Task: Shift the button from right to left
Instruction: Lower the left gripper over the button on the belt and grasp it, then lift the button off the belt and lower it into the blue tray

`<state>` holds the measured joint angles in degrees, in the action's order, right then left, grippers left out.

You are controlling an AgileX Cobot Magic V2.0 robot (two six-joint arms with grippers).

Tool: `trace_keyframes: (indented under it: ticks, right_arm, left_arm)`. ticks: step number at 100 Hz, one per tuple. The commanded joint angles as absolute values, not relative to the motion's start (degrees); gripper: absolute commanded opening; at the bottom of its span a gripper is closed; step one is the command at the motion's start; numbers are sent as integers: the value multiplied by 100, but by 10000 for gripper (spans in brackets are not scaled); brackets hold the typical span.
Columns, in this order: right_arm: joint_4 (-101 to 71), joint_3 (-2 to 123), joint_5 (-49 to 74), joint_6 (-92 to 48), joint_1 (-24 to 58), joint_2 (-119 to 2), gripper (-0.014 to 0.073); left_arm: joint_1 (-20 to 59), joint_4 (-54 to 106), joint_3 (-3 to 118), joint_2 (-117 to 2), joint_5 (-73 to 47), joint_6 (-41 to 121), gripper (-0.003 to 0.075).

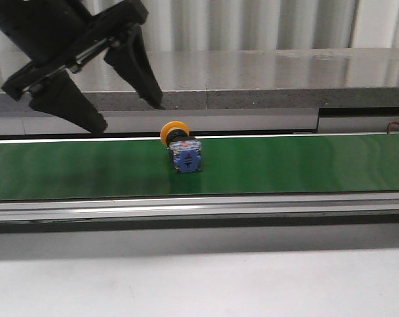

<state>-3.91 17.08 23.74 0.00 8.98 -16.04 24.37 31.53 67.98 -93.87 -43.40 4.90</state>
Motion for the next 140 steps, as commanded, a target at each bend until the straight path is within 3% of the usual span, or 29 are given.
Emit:
trace_keyframes:
  ticks: [1,62,74,91,100,140]
  right_arm:
    - [-320,1863,1901,-51,900,-1640,-66]
    - [-320,1863,1901,-51,900,-1640,-66]
    - [-320,1863,1901,-51,900,-1640,-66]
    - [-320,1863,1901,-51,900,-1640,-66]
    - [-320,1863,1901,-51,900,-1640,-66]
    - [-320,1863,1901,-51,900,-1640,-66]
  left_arm:
    - [2592,3141,7164,-9406,-4172,89,555]
    - [2855,2216,7881,-10420,-4278,-1351,538]
    - [2855,2156,7881,-10473,-4229,-1361,450]
    - [2855,2144,7948,-10473,-4265,-1326,125]
    - [2855,2144,7948,-10453,-4264,-1326,34]
    - [2455,1681,7948,-9544,-4827,-1190,9]
